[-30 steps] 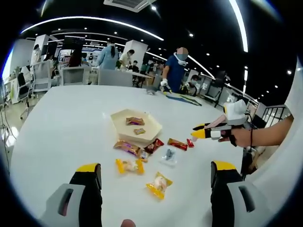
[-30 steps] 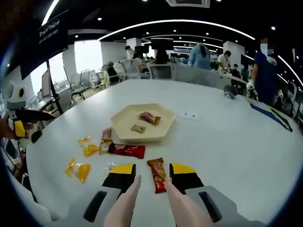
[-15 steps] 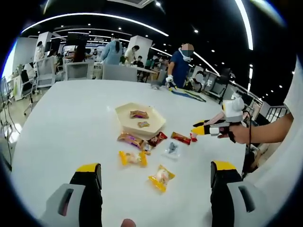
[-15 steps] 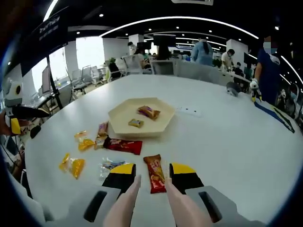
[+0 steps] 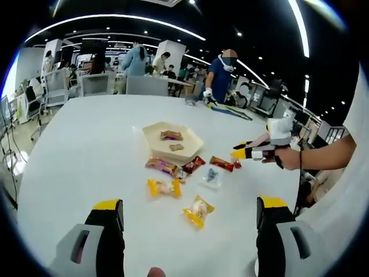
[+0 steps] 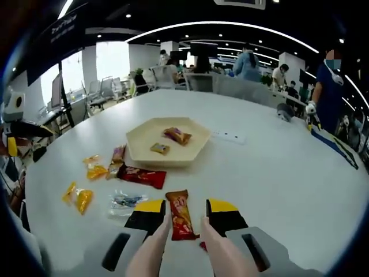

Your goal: Place the target food into the container with the food tongs after gripping and lifting it, then release it inside without dropping or visibly crushing the food.

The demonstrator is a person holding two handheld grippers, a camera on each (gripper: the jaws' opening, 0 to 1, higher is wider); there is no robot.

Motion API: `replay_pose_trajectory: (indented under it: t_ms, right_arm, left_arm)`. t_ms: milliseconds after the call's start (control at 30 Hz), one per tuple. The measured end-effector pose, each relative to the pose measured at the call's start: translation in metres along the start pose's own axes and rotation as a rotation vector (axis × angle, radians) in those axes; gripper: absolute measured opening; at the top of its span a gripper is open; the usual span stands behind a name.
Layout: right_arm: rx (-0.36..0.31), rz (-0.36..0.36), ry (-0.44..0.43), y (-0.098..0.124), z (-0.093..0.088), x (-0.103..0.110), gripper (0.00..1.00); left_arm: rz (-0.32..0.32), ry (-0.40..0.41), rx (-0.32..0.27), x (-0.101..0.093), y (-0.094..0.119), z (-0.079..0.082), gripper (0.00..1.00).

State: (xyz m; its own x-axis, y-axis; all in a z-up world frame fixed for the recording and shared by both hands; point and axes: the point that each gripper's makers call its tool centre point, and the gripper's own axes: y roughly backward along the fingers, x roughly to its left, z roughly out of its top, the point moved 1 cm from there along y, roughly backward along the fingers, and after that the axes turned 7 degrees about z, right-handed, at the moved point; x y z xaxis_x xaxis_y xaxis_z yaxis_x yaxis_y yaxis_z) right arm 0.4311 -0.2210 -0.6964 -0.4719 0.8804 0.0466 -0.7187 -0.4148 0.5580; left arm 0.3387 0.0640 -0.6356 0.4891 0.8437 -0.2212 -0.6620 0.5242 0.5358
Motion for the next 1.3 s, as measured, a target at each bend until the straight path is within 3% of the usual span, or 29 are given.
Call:
replay_pose_trajectory:
  t_ms: [200,433,767,967,1300]
  right_arm:
    - [0.001,0.019,-0.005,-0.008,0.001,0.005,0.27]
    - [0.049,0.062,0.091,-0.021,-0.007,0.015,0.27]
    - [0.077,0.102,0.133,-0.029,-0.016,0.016,0.27]
    - [0.099,0.071,0.069,-0.03,-0.017,0.012,0.22]
    - [0.129,0.062,0.073,-0.031,-0.018,0.013,0.2]
  left_arm:
    - [0.0,0.005,0.026,0.003,0.001,-0.006,0.96]
    - [0.015,0.006,0.033,0.01,0.004,-0.005,0.96]
    - [0.029,0.006,0.047,0.015,0.004,-0.007,0.95]
    - [0.031,0.0,0.054,0.015,0.003,-0.008,0.95]
    - [0.028,-0.022,0.051,0.012,0.005,-0.004,0.95]
